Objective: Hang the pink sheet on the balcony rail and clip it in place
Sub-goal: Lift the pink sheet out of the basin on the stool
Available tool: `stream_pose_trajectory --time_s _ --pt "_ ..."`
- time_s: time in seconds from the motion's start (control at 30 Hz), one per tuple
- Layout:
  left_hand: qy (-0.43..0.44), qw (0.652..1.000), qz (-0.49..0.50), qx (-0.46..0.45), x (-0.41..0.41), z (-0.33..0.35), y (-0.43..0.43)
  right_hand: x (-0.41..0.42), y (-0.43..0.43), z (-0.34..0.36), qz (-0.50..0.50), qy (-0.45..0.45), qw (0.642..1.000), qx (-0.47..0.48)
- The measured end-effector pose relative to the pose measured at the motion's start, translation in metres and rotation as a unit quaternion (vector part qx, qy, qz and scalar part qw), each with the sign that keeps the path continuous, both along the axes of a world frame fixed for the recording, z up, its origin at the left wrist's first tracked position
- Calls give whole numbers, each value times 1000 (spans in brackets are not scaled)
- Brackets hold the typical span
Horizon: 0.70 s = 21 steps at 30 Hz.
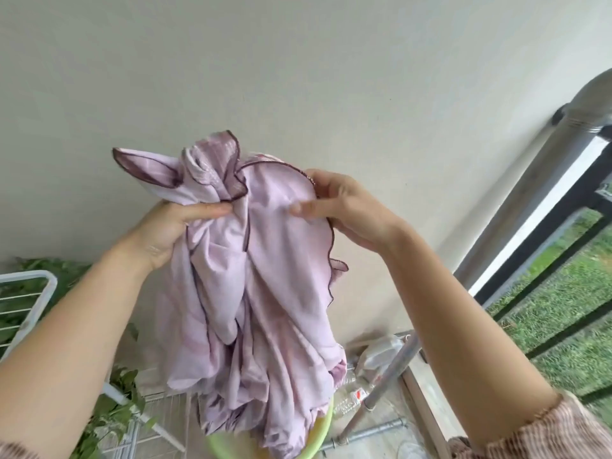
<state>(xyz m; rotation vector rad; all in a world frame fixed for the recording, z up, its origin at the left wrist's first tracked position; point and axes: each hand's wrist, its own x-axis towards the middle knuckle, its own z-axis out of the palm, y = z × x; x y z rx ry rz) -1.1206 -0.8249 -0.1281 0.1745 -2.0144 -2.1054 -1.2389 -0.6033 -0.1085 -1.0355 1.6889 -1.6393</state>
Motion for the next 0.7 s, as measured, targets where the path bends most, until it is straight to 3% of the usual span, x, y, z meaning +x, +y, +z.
stream_pose_trajectory --time_s 0.07,0.17,0.23,0.3,0.37,0.43,0.53,0.6,0.7 --pt "15 999 -24 29 6 4 0 -7 10 -38 35 -18 994 97" --pt "17 999 22 45 11 11 -2 -8 9 -106 -5 47 953 298" --pt "12 998 14 56 16 13 -11 -11 9 -133 -20 119 919 376" --pt "-10 998 20 56 20 16 -23 -17 10 -118 -28 137 899 414" --pt "-15 998 65 22 20 27 -31 -26 10 -66 -104 88 928 348" --pt "-2 996 87 -2 16 43 -38 -27 10 8 -185 66 970 145" --pt "33 994 102 -28 8 68 -37 -4 9 113 -194 88 963 -166" --pt "63 992 105 -35 3 89 -29 12 -2 150 -168 111 955 -216" --pt "115 985 113 -61 -5 122 -9 29 -16 167 -110 183 968 -135"
